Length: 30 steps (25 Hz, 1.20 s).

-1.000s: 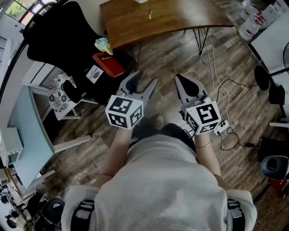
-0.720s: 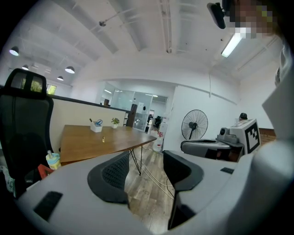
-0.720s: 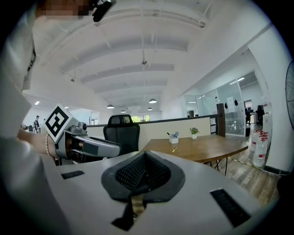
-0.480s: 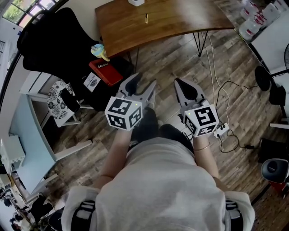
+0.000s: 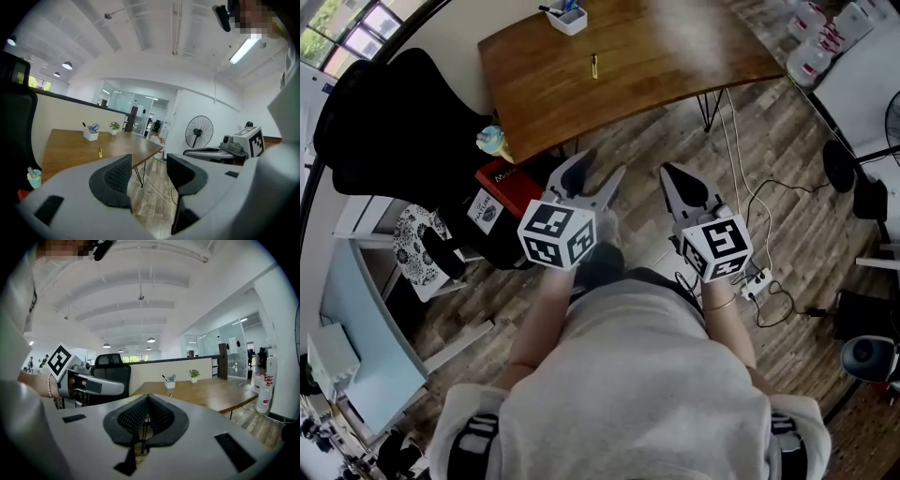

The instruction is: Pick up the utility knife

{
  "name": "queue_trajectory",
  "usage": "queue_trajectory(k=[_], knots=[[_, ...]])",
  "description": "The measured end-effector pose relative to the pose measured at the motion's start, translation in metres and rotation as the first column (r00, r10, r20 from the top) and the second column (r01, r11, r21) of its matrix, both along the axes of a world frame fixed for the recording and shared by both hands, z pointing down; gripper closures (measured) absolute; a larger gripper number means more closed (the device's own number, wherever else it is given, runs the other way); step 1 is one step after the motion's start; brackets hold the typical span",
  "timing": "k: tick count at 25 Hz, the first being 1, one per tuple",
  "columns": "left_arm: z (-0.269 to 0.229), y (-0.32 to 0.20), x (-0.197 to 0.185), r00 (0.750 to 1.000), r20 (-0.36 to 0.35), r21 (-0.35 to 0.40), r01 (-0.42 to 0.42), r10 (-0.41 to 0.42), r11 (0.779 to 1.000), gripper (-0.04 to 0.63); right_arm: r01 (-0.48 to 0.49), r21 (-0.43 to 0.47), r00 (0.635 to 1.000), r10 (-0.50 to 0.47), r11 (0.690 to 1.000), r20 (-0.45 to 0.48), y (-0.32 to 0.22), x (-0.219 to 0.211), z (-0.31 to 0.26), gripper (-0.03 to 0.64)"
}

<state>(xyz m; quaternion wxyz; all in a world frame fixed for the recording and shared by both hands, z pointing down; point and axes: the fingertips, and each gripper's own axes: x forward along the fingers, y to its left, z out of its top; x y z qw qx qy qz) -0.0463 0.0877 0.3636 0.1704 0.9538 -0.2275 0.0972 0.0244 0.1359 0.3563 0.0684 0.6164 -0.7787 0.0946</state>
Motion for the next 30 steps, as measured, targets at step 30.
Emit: queue_trajectory(k=[30], knots=[[0.014, -0.193, 0.031, 0.999, -0.030, -0.074, -0.020, 0.018, 0.997, 0.379, -0.012, -0.045, 0.999, 0.010, 0.999, -0.043, -0.197, 0.027, 0.001, 0.604]])
